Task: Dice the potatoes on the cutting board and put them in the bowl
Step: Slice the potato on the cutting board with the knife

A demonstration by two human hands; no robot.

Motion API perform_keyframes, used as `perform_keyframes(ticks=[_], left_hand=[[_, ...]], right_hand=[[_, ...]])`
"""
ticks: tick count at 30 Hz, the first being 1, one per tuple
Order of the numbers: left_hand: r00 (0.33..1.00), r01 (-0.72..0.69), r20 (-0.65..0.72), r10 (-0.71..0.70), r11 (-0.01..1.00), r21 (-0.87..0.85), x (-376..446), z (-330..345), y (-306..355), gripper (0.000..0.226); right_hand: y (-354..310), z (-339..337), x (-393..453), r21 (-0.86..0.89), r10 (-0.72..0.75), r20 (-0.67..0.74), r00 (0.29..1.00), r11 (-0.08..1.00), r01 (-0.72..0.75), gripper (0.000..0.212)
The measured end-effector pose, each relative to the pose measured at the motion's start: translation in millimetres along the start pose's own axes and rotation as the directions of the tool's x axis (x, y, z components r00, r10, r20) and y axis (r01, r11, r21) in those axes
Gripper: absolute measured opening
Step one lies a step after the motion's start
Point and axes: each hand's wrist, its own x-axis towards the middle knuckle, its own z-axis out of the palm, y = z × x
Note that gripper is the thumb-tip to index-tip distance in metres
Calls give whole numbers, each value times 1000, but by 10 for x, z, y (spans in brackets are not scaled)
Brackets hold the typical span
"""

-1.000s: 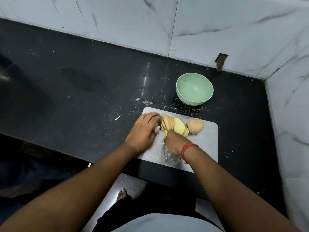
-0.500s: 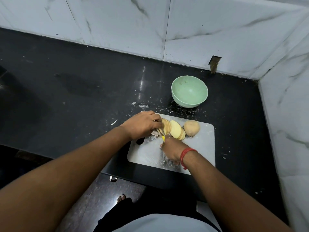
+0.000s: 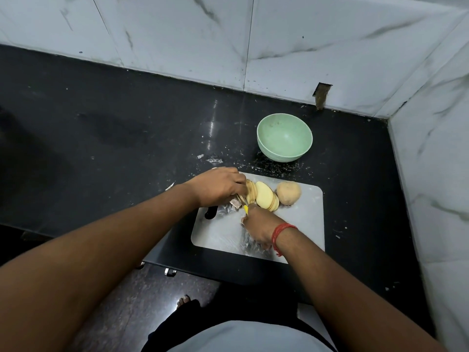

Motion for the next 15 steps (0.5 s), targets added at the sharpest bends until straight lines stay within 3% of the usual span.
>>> perform_keyframes(ticks=[15], left_hand=[[999,-15,48,10,995,99,56,-41,5,12]], right_hand=[[31,24,13,-107,-46,-37,998,993,42,36]])
